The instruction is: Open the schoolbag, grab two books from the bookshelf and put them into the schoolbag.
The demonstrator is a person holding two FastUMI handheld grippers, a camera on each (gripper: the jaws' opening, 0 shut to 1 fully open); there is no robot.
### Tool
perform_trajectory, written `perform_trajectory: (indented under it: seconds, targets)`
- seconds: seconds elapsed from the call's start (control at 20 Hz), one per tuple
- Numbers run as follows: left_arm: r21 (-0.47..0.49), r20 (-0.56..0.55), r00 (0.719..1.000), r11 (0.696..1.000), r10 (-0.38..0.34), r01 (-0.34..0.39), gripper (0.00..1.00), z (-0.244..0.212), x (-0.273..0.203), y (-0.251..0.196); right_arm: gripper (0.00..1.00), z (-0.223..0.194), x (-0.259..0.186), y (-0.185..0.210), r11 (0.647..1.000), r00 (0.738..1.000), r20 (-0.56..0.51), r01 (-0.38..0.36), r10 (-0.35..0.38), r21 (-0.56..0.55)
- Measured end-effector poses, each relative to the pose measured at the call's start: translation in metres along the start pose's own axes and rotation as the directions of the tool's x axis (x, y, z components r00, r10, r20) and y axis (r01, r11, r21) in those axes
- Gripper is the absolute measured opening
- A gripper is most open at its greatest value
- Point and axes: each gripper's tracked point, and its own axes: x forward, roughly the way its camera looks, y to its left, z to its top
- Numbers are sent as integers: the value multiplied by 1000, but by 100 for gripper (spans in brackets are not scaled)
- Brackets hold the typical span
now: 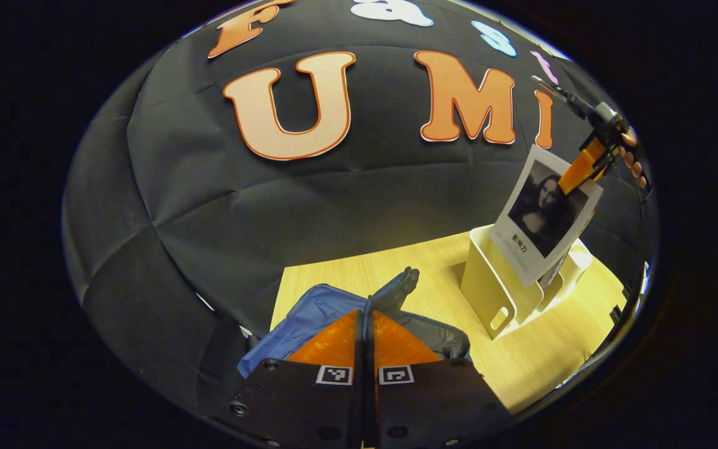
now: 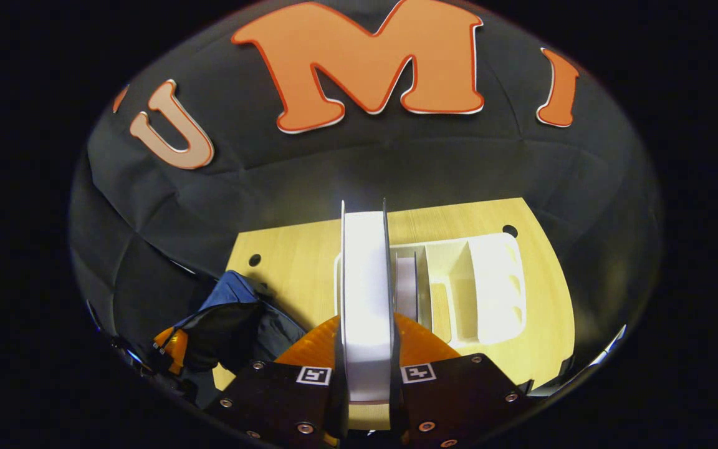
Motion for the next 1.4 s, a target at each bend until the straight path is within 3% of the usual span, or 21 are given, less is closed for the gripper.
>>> perform_trajectory:
  seconds: [0.3,0.7,1.0,1.4]
  targets:
    - [-18,-31,999,1000,-14,14,0,13,0,9,25,-20,-20,42,975,981,44,-192,188,114]
    - [-46,-44,999,999,-25,23,0,20,-2,10,25,-88,14,104,920,947,-27,-304,320,246]
    - [-78,-48,997,995,-62,58,0,20,-4,-1,24,-143,41,155,868,912,-70,-359,405,345]
    - [-98,-53,991,988,-125,120,0,9,-13,-16,24,-190,94,197,816,902,-60,-357,429,455]
